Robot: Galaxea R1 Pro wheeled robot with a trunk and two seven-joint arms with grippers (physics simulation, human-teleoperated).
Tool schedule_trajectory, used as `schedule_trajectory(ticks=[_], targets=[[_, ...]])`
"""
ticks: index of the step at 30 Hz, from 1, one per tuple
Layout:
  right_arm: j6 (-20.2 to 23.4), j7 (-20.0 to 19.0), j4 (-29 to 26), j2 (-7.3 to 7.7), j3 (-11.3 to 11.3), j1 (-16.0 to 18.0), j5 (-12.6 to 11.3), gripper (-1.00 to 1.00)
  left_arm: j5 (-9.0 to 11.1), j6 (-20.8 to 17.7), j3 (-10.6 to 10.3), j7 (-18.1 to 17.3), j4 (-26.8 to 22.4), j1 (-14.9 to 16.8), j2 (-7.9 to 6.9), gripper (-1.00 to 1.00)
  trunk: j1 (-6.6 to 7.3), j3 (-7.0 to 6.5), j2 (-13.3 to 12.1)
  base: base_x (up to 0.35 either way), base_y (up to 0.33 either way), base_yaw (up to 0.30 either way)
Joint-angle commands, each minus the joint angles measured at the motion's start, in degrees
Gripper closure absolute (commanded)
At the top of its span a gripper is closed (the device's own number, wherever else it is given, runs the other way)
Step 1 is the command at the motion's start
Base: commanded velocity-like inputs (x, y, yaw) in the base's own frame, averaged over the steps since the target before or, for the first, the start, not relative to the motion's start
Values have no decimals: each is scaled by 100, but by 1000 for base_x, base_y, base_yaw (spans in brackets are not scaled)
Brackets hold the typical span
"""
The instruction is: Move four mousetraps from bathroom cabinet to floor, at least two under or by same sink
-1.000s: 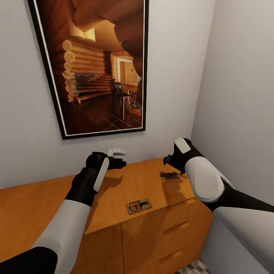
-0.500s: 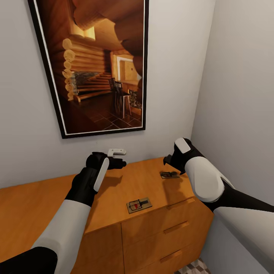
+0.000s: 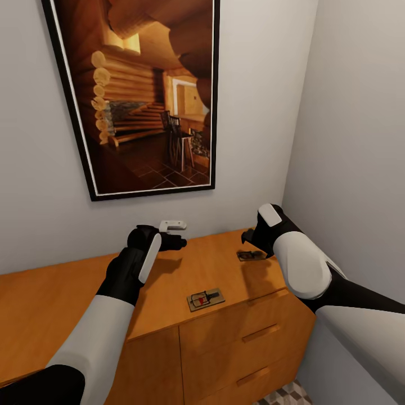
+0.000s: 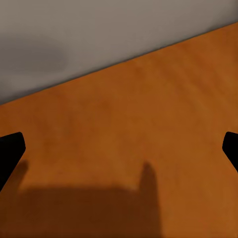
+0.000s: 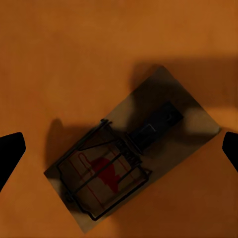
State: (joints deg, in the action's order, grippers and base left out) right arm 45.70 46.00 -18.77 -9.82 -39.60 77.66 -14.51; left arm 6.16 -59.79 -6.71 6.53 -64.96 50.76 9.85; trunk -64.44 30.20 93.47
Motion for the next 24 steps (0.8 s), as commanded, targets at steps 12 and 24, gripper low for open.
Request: schedule_trajectory(ticks=[12,24], targets=[[15,42,-13,-3,5,3,-60,-100,61,-21,-6,59,0,4,-1,-100,0,7,3,0,0,0],[-9,52,-13,-3,5,4,-54,-100,61,-21,-6,59,1,4,-1,-100,0,7,3,0,0,0]])
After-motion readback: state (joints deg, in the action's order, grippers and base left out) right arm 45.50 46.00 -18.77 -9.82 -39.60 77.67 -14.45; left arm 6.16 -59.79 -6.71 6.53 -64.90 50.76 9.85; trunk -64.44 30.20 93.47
